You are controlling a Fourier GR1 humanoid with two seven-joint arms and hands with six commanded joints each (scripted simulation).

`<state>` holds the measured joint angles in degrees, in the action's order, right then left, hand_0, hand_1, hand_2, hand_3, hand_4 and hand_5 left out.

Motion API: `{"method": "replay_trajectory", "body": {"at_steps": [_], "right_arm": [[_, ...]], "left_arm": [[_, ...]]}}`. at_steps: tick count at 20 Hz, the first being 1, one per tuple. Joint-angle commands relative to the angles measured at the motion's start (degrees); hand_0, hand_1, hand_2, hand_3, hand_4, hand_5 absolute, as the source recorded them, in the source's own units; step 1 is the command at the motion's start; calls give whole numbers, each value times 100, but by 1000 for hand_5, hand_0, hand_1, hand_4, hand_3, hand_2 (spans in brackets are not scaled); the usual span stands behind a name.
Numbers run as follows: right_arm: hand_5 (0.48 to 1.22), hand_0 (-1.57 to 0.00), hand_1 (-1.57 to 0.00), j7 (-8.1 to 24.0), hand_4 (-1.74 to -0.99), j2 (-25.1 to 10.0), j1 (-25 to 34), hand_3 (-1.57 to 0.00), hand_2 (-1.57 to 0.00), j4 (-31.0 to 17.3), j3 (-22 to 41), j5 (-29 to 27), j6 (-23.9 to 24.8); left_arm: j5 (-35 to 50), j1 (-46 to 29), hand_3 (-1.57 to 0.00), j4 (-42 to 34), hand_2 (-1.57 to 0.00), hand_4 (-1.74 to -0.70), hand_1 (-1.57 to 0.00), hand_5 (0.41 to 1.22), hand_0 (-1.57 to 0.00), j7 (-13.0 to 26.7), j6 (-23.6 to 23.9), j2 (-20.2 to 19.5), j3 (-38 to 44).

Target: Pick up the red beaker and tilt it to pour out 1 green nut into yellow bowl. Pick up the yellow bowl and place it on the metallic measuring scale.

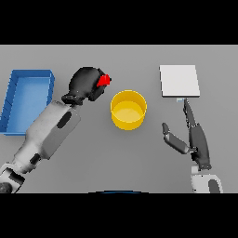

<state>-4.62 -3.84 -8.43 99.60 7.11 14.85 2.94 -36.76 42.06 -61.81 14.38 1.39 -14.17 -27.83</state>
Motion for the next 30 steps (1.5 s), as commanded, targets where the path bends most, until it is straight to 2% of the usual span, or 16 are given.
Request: {"method": "replay_trajectory", "body": {"at_steps": [1,3,4,6,7,10,11,14,18,22,26,28,30], "right_arm": [[698,1,1,56,-1267,11,32,1,1,-24,5,21,14],[702,1,1,-15,-1274,-33,-38,1,1,21,-38,-43,-16],[704,1,1,53,-1274,-9,14,1,1,37,-13,0,9],[705,1,1,49,-1284,11,4,1,1,60,-23,-34,10],[702,1,1,9,-1283,10,10,1,1,35,-26,-52,-5],[685,1,1,13,-1288,69,20,1,1,-1,-89,-203,-18],[678,1,1,-8,-1292,77,8,1,1,12,-92,-203,-4],[657,1,1,-39,-1294,146,-52,1,1,-22,-138,-332,-13],[640,1,1,-45,-1291,227,59,1,1,-184,-138,-322,33],[627,1,1,-140,-1288,206,-42,1,1,-85,-121,-238,87],[593,1,1,-10,-1276,180,-1,1,1,-216,-156,-164,147],[586,1,1,-72,-1260,175,-24,1,1,-187,-136,-154,137],[582,1,1,16,-1236,170,56,1,1,-231,-115,-16,219]], "left_arm": [[-186,111,-1570,64,-1570,-1740,-1570,1161,-1570,62,-78,-25,-187],[-435,356,-1570,177,-1570,-1740,-1570,1182,-1570,86,-231,-139,-429],[-560,479,-1570,177,-1571,-1740,-1571,1190,-1571,88,-320,-188,-564],[-789,690,-1571,304,-1571,-1649,-1571,1201,-1571,2,-481,-235,-842],[-896,815,-1571,323,-1571,-1666,-1571,1205,-1571,-1,-600,-250,-981],[-1141,1238,-1327,516,-1571,-1695,-1571,1213,-1571,-149,-1154,-342,-1404],[-1236,1348,-1277,577,-1571,-1701,-1571,1215,-1571,-285,-1195,-370,-1547],[-1459,1698,-1420,770,-1571,-1718,-1571,1218,-1571,-638,-1521,-322,-2019],[-1863,1993,-1509,955,-1571,-1732,-1571,1220,-1571,-827,-1766,-236,-2707],[-2155,2306,-1546,1156,-1571,-1737,-1571,1220,-1571,-935,-1939,-215,-3208],[-2379,2616,-1561,1429,-1571,-1739,-1571,1221,-1571,-1132,-1842,-151,-3597],[-2467,2899,-1564,1592,-1571,-1737,-1571,1221,-1571,-1268,-1964,-128,-3771],[-2572,3018,-1567,1699,-1571,-1736,-1571,1221,-1571,-1336,-2079,-30,-4020]]}}
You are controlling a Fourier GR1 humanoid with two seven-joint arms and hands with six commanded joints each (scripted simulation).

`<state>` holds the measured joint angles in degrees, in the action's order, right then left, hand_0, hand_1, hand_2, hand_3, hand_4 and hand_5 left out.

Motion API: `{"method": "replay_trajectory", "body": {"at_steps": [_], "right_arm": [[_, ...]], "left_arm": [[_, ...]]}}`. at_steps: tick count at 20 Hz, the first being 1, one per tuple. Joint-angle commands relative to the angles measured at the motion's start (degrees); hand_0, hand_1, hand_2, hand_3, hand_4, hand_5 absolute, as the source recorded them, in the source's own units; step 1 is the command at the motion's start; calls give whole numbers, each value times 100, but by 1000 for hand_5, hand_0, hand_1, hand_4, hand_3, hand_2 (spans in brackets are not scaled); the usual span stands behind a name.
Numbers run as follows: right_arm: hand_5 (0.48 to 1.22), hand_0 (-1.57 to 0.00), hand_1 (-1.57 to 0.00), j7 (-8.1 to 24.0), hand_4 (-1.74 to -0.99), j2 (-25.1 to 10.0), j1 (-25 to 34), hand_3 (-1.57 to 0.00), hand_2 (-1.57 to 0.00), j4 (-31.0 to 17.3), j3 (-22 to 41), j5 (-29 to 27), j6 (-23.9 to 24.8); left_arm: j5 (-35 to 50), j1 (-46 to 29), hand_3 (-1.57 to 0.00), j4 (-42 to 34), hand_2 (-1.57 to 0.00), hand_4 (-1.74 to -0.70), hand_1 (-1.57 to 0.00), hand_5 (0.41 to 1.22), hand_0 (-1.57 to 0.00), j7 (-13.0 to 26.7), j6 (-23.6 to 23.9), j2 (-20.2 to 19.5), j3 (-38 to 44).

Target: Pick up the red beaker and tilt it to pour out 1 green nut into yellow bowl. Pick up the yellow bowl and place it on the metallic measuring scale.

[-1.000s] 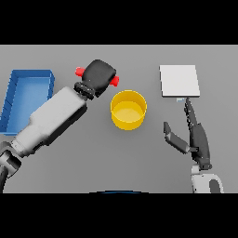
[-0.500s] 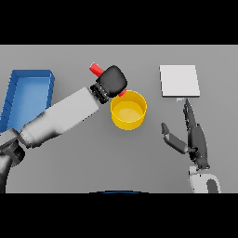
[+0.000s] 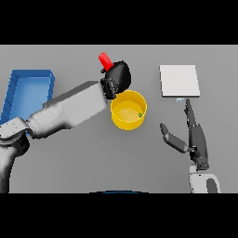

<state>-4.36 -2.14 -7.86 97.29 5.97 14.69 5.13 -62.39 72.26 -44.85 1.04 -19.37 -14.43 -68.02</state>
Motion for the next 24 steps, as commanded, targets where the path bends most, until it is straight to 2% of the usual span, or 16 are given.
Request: {"method": "replay_trajectory", "body": {"at_steps": [1,2,6,9,10,12,13,14,16,18,21,23,24], "right_arm": [[583,1,1,-80,-1225,1,-3,1,1,3,-18,-18,14],[585,1,1,-12,-1216,-26,3,1,1,55,-28,-14,11],[592,1,1,-132,-1210,11,-24,1,1,-13,36,56,18],[594,1,1,-177,-1207,-13,-21,1,1,-14,19,86,52],[592,1,1,-87,-1206,16,54,1,1,-43,41,140,90],[592,1,1,-238,-1209,24,-48,1,1,50,64,128,81],[592,1,1,-156,-1203,-12,4,1,1,111,35,125,89],[592,1,1,-121,-1201,11,31,1,1,47,26,113,99],[596,1,1,-243,-1186,40,4,1,1,10,75,105,60],[593,1,1,-232,-1181,3,55,1,1,5,-12,-70,-23],[597,1,1,-246,-1193,45,42,1,1,12,13,-197,-126],[594,1,1,-157,-1199,9,120,1,1,11,-19,-232,-142],[593,1,1,-190,-1209,-1,115,1,1,-20,-39,-257,-150]], "left_arm": [[-38,53,-1568,19,-1571,-1735,-1571,1221,-1571,-36,23,30,-78],[-88,106,-1568,28,-1571,-1735,-1571,1221,-1571,-90,-14,15,-196],[-254,374,-1570,142,-1571,-1735,-1571,1221,-1571,-319,37,138,-592],[-277,599,-1570,86,-1571,-1733,-1571,1221,-1571,-425,8,29,-740],[-217,765,-1571,77,-1571,-1731,-1571,1221,-1571,-526,-28,-76,-698],[-113,1042,-1571,296,-1571,-1729,-1571,1221,-1571,-604,151,-172,-575],[-46,1162,-1494,340,-1571,-1727,-1571,1221,-1571,-603,262,-261,-484],[29,1369,-1509,494,-1399,-1676,-1571,1221,-1571,-581,292,-281,-365],[259,1710,-1041,730,-1461,-1699,-1571,1221,-1571,-642,436,-419,-94],[484,2004,-1232,1112,-1501,-1705,-1571,1221,-1571,-672,586,-618,159],[1162,2155,-1397,1634,-1535,-1720,-1571,1221,-1571,-371,526,-785,806],[1820,2108,-1379,2033,-1548,-1727,-1571,1221,-1571,44,666,-991,1455],[2152,2029,-1365,2224,-1553,-1729,-1571,1221,-1571,372,737,-1102,1765]]}}
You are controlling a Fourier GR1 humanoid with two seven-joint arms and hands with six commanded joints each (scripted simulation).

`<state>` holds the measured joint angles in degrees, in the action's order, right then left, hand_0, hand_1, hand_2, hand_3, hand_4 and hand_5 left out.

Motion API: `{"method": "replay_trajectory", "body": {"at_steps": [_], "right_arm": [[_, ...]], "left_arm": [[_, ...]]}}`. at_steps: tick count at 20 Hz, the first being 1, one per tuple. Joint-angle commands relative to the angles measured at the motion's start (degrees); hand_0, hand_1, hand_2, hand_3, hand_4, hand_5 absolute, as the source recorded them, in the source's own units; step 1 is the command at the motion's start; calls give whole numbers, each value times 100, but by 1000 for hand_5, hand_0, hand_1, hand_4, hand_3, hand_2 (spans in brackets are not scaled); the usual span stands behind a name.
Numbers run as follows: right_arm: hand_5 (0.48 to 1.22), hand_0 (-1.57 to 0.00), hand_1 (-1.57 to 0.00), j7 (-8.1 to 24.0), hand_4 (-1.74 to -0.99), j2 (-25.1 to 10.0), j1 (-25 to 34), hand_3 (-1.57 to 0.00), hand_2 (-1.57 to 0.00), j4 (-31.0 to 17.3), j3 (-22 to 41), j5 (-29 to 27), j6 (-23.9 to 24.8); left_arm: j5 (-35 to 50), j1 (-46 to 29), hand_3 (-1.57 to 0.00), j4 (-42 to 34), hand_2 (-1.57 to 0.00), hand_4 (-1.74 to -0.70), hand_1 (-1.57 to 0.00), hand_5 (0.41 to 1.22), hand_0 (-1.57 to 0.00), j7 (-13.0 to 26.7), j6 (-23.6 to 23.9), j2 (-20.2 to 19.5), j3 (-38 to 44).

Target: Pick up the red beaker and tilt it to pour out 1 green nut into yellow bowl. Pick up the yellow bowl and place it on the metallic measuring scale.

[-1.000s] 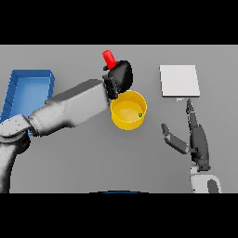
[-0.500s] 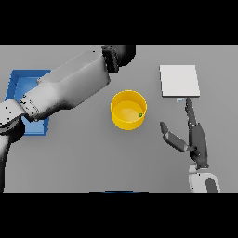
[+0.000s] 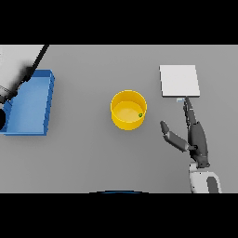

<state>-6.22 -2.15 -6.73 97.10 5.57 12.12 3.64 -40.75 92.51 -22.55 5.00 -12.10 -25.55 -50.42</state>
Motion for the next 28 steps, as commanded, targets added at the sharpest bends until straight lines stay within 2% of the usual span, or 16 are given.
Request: {"method": "replay_trajectory", "body": {"at_steps": [1,6,7,10,17,22,25,28], "right_arm": [[592,1,1,-2,-1222,-16,13,1,1,8,-13,-38,-27],[586,1,1,-358,-1222,-56,-40,1,1,-138,8,-10,-66],[587,1,1,-340,-1226,-75,23,1,1,-179,-31,-47,-73],[599,1,1,-307,-1217,-130,4,1,1,-171,19,34,-94],[653,1,1,-120,-1206,-250,48,1,1,-140,94,202,-123],[664,1,1,-160,-1218,-220,100,1,1,-168,119,200,-134],[666,1,1,-202,-1217,-251,55,1,1,-143,111,200,-142],[665,1,1,-158,-1207,-282,28,1,1,-104,99,226,-120]], "left_arm": [[340,-115,-1360,109,-1556,-1732,-1571,1221,-1571,84,136,-119,292],[1898,-957,-1426,43,-1566,-1738,-1571,1221,-1571,138,887,-857,1355],[2182,-1200,-1428,-97,-1567,-1739,-1571,1221,-1571,279,1039,-982,1512],[2920,-2103,-1432,-805,-1569,-1740,-1571,1221,-1571,881,1741,-1385,1872],[4037,-4421,-1450,-3202,-1571,-1741,-1571,1221,-1571,2365,3147,-2119,2071],[4390,-5446,-1450,-4174,-1571,-1741,-1571,1221,-1571,2866,3867,-2247,1901],[4493,-5735,-1509,-4329,-1571,-1741,-1571,1221,-1571,2905,4153,-2279,1819],[4605,-5846,-1539,-4328,-1571,-1741,-1571,1117,-1571,2992,4323,-2274,1654]]}}
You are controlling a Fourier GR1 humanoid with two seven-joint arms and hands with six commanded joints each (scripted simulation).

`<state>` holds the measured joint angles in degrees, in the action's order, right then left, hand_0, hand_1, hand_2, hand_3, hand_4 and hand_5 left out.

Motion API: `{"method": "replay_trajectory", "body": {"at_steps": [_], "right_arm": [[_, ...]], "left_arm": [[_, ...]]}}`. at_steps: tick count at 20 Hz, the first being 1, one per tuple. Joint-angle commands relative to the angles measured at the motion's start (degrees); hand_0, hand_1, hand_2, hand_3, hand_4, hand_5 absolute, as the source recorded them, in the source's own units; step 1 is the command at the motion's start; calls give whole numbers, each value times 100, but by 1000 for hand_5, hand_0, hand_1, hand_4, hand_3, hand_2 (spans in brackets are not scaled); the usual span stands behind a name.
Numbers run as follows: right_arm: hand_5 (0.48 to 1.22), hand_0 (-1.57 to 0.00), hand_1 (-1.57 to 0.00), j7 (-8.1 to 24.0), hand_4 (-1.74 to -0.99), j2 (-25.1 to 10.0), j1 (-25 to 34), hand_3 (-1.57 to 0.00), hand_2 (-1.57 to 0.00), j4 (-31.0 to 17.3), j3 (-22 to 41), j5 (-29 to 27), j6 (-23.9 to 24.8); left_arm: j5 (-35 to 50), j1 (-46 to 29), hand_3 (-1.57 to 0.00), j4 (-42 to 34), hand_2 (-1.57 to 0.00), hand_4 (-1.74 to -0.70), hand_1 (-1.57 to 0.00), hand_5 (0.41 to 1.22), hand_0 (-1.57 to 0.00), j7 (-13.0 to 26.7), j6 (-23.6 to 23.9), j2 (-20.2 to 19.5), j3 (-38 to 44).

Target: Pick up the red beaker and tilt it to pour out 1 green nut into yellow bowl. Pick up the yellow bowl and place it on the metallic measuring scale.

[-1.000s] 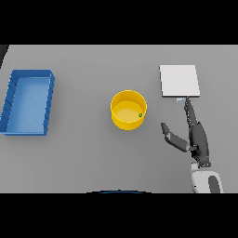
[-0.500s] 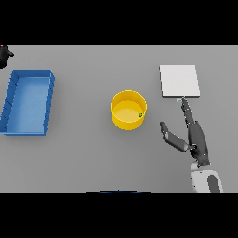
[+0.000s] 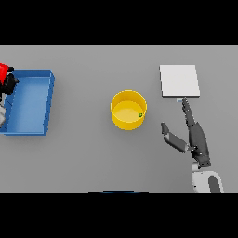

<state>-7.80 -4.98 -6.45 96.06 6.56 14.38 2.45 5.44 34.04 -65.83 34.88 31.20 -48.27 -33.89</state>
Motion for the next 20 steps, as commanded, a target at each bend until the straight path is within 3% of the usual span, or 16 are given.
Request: {"method": "replay_trajectory", "body": {"at_steps": [1,2,3,4,5,6,8,10,14,20], "right_arm": [[663,1,1,-20,-1203,69,-22,1,1,-49,55,64,43],[664,1,1,-60,-1205,32,-23,1,1,-21,29,7,-6],[667,1,1,-138,-1202,-3,-19,1,1,14,36,20,-19],[664,1,1,-126,-1197,-9,-72,1,1,64,15,-8,-14],[663,1,1,-124,-1192,48,-148,1,1,50,64,-5,-25],[663,1,1,-73,-1188,25,-86,1,1,19,5,-66,-37],[665,1,1,-150,-1185,49,-62,1,1,-4,34,-29,-13],[667,1,1,-181,-1182,32,-174,1,1,62,69,61,23],[666,1,1,-50,-1187,67,-129,1,1,59,58,46,46],[660,1,1,150,-1203,9,-111,1,1,114,212,432,145]], "left_arm": [[19,-32,-1546,-35,-1571,-1741,-1571,1039,-1571,-19,32,19,-73],[36,-12,-1551,48,-1571,-1741,-1571,967,-1571,4,-19,-23,-171],[63,2,-1555,13,-1571,-1667,-1571,908,-1571,-2,-90,-83,-248],[161,-51,-1503,-71,-1571,-1530,-1571,865,-1571,4,-260,-182,-327],[230,-87,-1362,-157,-1432,-1374,-1449,830,-1564,-16,-494,-260,-338],[396,-174,-1129,-338,-1187,-1229,-1180,803,-1457,-76,-756,-305,-358],[644,-154,-722,-492,-767,-1034,-755,758,-932,7,-1169,-438,-402],[762,-141,-462,-608,-490,-916,-483,723,-596,4,-1412,-557,-485],[928,-132,-189,-512,-200,-815,-197,684,-244,-100,-1628,-526,-430],[977,-132,-49,-480,-52,-785,-51,674,-63,-522,-1431,-483,-254]]}}
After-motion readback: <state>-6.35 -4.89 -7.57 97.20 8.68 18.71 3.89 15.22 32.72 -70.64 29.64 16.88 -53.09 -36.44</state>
